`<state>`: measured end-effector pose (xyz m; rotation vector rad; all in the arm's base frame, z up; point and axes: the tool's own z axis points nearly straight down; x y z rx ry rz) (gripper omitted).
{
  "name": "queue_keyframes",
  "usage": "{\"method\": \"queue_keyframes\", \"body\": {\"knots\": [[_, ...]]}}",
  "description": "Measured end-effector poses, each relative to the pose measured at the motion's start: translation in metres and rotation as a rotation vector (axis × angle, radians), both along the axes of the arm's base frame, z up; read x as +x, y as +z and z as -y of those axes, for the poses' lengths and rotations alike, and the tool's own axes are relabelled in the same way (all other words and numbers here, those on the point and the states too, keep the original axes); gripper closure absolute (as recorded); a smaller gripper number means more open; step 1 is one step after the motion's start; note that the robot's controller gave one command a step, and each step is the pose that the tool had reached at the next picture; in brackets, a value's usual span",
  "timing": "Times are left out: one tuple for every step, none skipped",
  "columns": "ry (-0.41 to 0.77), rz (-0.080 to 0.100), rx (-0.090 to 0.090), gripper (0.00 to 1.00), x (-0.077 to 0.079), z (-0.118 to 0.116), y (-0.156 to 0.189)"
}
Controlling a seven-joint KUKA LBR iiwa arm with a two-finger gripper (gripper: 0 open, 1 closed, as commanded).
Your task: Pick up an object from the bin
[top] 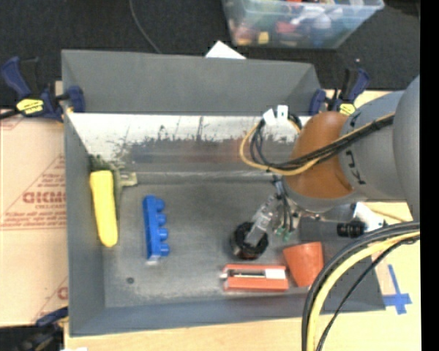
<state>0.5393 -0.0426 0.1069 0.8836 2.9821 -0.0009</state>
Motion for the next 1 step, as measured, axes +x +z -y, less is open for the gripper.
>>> {"method": "queue_keyframes", "body": {"knots": [[0.002, 0.002, 0.000, 1.00, 0.0003, 0.0002, 0.0051]]}}
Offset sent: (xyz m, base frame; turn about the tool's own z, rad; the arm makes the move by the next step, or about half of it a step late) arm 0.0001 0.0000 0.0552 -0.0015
